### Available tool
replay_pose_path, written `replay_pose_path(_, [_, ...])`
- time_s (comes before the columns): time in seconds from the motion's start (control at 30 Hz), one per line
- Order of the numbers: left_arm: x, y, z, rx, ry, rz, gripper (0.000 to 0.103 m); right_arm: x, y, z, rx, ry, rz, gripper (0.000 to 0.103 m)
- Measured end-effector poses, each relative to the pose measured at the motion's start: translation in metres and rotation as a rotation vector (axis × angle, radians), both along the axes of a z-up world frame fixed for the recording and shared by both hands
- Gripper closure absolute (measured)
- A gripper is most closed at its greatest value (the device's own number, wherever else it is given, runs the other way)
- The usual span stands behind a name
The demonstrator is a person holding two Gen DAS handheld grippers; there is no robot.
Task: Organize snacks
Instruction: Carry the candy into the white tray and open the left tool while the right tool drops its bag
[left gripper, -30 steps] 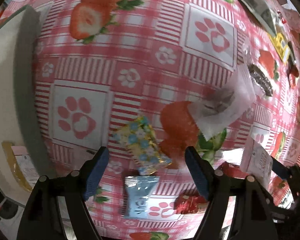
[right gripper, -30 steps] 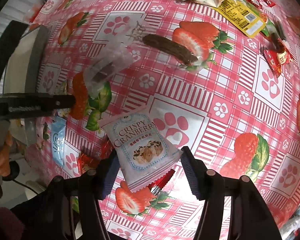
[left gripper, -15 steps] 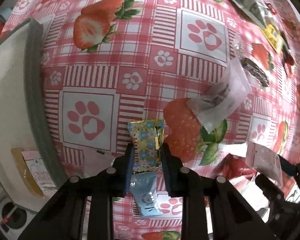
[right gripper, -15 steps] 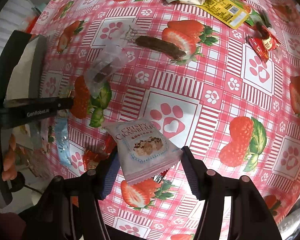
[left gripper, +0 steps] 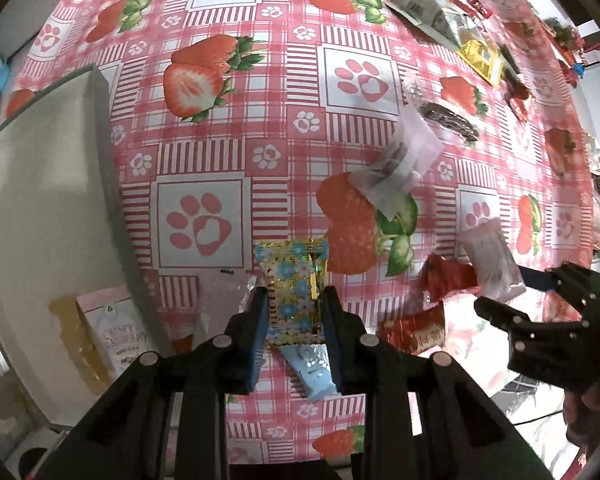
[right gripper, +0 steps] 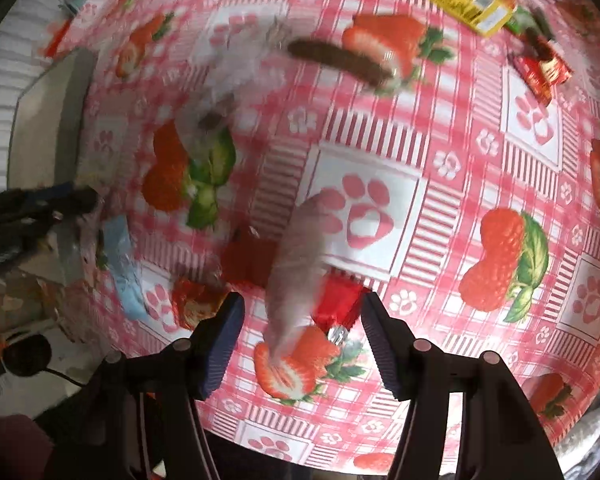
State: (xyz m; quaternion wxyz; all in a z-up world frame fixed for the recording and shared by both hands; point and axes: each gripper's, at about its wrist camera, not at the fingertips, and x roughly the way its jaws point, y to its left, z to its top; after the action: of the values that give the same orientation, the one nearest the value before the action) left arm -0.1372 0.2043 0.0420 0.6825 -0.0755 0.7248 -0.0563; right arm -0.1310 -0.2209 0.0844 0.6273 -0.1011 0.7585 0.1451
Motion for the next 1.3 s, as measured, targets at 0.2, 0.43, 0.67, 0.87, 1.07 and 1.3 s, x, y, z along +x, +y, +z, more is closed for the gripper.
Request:
replay_pose_path(0.2, [-0.013, 0.009, 0.012, -0.008, -0.003, -0.008, 0.074, 0.004, -0.013, -0.003, -0.018, -0.02, -0.125, 0.014])
replay_pose_path(0.43, [-0.022, 0.02, 0.023, -0.001, -0.007, -0.024, 0.074, 0.01, -0.031, -0.014, -0.007, 0.009, -0.417, 0.014])
replay_pose_path(0.67, [-0.023, 0.016, 0.023, 0.012, -0.01, -0.046, 0.074, 0.017, 0.012, -0.03, -0.054, 0.044, -0.419, 0.035])
replay_pose_path(0.87, [-0.025, 0.016, 0.024, 0.009, -0.019, -0.025, 0.074, 0.012, 0.045, -0.022, -0.078, 0.039, -0.383, 0.06])
replay_pose_path(1.07, [-0.03, 0.03, 0.037, 0.011, -0.054, -0.008, 0.074, 0.018, 0.081, 0.012, 0.035, 0.003, -0.357, 0.06])
replay_pose_path(1.3, [-0.044, 0.068, 0.044, 0.014, -0.062, 0.082, 0.074, 0.031, 0.194, 0.038, 0.138, -0.009, -0.217, 0.06])
